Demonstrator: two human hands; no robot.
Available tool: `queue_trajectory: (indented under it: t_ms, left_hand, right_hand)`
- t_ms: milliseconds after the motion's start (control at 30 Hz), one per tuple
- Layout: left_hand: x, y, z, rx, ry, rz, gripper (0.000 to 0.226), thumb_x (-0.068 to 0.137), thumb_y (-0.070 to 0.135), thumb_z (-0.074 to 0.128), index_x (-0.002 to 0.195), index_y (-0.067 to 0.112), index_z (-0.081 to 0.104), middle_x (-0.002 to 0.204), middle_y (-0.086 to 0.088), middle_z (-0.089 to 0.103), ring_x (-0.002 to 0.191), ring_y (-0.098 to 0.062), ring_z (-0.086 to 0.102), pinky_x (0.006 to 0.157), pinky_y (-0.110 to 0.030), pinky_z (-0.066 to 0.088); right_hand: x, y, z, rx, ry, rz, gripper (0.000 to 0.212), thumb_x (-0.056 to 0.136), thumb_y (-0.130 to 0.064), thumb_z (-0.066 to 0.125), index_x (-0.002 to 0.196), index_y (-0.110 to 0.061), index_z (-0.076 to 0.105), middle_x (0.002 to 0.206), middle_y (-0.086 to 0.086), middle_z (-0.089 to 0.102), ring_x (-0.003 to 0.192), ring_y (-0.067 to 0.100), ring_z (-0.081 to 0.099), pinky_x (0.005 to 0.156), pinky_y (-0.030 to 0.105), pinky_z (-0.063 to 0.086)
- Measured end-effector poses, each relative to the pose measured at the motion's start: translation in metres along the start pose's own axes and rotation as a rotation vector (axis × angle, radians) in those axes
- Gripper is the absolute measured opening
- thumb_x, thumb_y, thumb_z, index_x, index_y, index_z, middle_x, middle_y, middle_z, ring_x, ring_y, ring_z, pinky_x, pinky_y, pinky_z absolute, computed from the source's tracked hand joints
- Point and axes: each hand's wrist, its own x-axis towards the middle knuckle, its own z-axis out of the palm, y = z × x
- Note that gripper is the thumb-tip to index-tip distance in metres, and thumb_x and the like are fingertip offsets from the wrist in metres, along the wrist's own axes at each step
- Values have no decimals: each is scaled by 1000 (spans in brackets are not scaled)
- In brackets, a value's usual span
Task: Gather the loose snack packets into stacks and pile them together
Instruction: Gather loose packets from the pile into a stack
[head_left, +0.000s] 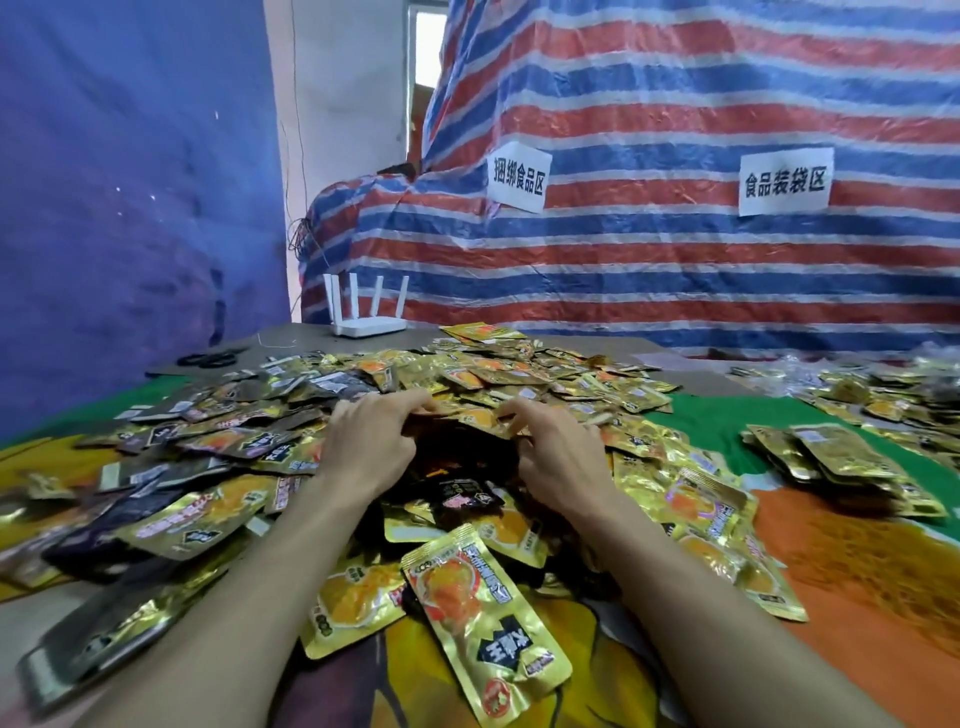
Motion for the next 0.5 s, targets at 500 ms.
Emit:
queue_trajectory:
  t_ms: [500]
  left_hand:
    - [6, 10, -10, -622, 399, 13, 22, 97, 13, 64, 116, 14, 53, 92, 17, 60, 80, 20, 57, 63, -1, 44]
  right_hand:
    - [0, -1, -24, 717, 436, 90, 11, 97, -25, 68, 98, -35, 71, 90, -10, 71, 84, 11, 66, 74, 32, 55]
